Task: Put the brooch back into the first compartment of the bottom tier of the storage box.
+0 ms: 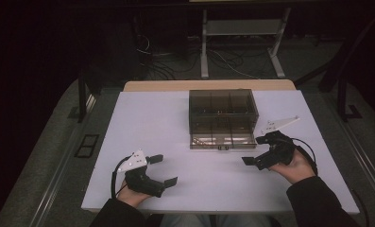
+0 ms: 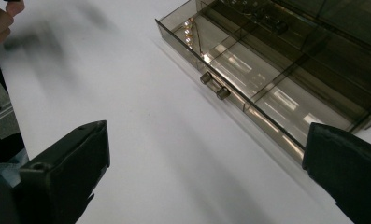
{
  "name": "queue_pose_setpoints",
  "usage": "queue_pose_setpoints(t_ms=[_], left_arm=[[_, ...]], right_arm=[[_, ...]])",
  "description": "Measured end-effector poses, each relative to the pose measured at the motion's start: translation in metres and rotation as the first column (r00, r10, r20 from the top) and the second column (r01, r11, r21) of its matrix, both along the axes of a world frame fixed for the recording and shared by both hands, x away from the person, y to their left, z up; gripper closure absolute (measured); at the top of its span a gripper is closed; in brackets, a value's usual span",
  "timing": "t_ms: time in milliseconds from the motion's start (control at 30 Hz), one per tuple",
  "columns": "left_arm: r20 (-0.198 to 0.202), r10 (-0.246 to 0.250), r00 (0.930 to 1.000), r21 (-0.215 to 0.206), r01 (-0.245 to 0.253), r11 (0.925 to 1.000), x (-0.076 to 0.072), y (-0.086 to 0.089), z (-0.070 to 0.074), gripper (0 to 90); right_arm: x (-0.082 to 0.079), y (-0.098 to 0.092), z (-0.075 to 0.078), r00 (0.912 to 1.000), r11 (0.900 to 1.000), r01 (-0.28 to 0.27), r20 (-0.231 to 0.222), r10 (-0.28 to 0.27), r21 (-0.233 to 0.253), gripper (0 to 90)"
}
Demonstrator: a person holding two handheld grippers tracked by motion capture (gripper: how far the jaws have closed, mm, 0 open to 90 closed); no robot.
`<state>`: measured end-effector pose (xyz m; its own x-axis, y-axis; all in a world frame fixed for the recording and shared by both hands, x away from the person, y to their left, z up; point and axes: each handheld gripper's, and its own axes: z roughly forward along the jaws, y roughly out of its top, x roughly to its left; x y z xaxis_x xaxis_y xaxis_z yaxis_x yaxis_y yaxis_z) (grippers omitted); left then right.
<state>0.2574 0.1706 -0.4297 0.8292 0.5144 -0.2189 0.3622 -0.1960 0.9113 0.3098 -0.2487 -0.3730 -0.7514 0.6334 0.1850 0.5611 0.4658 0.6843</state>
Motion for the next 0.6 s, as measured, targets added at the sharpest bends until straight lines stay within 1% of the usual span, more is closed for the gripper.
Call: queue_pose_setpoints(t_ms=[167,300,600], left_arm=[[0.000,0.005,1.0000,0.000,-0.005,1.0000,0.000,0.001,0.000,0.0],[0.001,0.006,1.0000,0.005,-0.006,1.0000,0.000,0.001,0.000,0.0],[-0.004,0.023,0.9997,0.003,-0.023,0.9997,0.001,0.004,-0.001,0.0]], right_arm=[[-0.008,-0.008,-0.005,0.9998,0.999,0.019,0.004,-0.019,0.026,0.3],[-0.016,-0.014,-0.013,0.9994,0.999,0.034,0.007,-0.034,0.033,0.4],[-0.030,-0.029,-0.031,0.9962,0.994,0.087,-0.008,-0.087,0.063,0.3]])
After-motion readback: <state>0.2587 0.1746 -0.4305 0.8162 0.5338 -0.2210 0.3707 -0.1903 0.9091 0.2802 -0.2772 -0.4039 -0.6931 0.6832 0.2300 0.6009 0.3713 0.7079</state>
